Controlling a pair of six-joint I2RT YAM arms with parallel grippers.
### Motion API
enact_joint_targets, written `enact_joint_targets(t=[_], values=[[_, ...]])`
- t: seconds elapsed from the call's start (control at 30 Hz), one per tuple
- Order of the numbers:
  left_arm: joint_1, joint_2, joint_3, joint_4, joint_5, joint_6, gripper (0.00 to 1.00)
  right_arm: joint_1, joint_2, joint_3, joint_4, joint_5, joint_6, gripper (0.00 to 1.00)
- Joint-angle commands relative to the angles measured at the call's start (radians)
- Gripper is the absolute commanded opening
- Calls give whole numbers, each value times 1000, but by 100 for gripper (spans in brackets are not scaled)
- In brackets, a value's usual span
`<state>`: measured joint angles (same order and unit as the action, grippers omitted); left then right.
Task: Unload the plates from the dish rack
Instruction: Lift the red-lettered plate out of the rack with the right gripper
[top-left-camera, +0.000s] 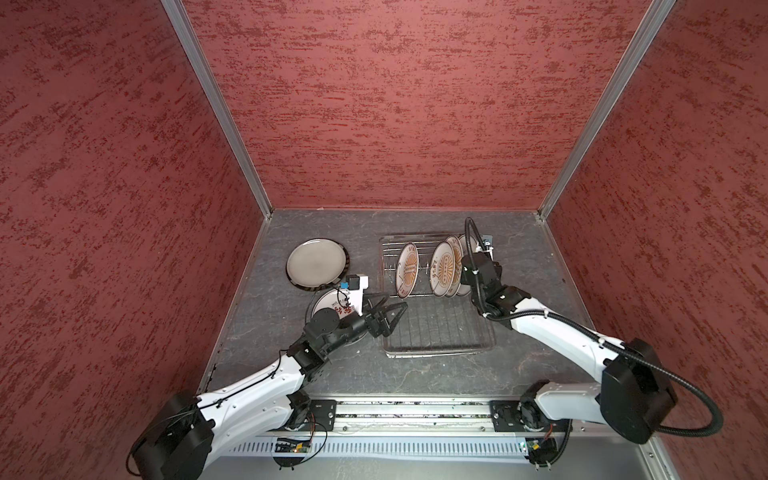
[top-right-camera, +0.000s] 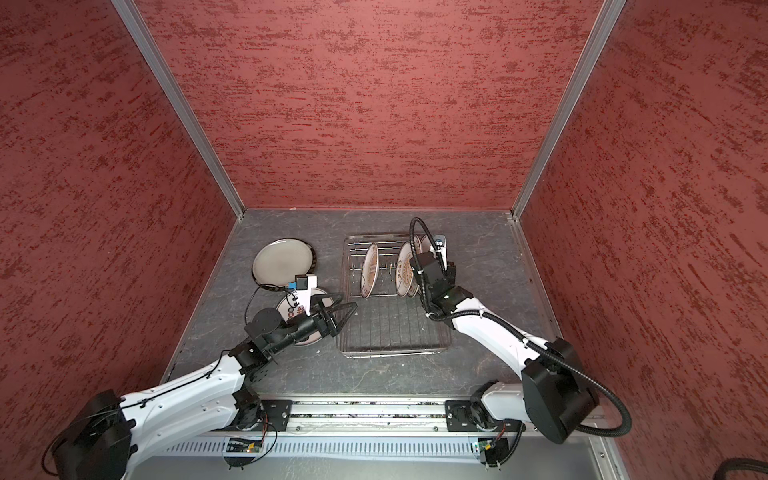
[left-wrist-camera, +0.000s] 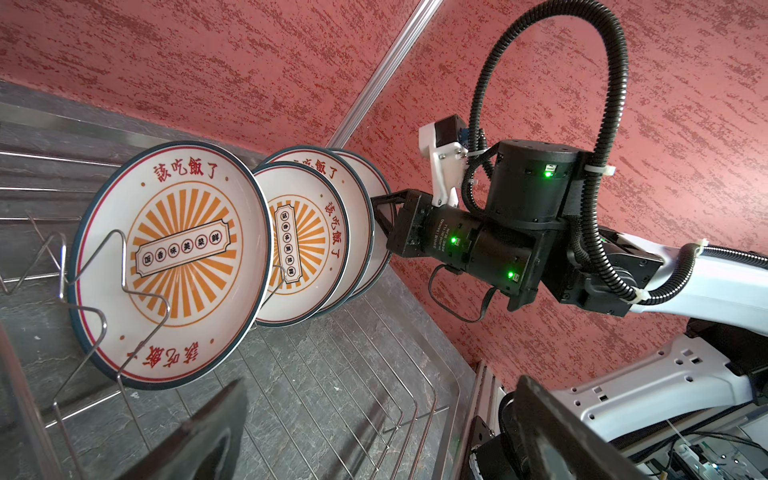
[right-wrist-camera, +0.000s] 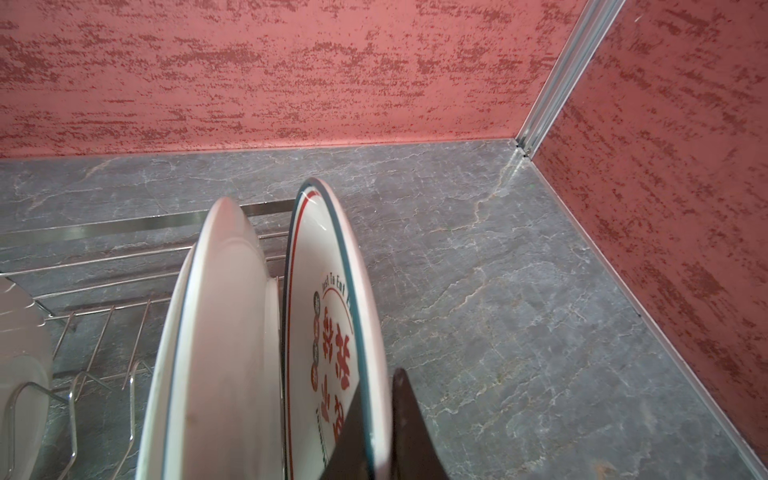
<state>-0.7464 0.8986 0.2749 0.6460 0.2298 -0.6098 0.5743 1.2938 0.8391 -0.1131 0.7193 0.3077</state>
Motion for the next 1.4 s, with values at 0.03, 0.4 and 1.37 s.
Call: enact_joint_targets(t=[0.03, 0.4, 1.37], values=[[-14, -18, 19, -5, -13, -7, 100, 7, -74, 55, 90, 28, 25, 4], [-20, 2, 30, -19, -39, 10, 99, 19, -99, 92, 110, 80, -32, 3], [-21, -25, 22, 49, -46, -27, 99, 27, -581, -200, 343, 14, -63, 1]])
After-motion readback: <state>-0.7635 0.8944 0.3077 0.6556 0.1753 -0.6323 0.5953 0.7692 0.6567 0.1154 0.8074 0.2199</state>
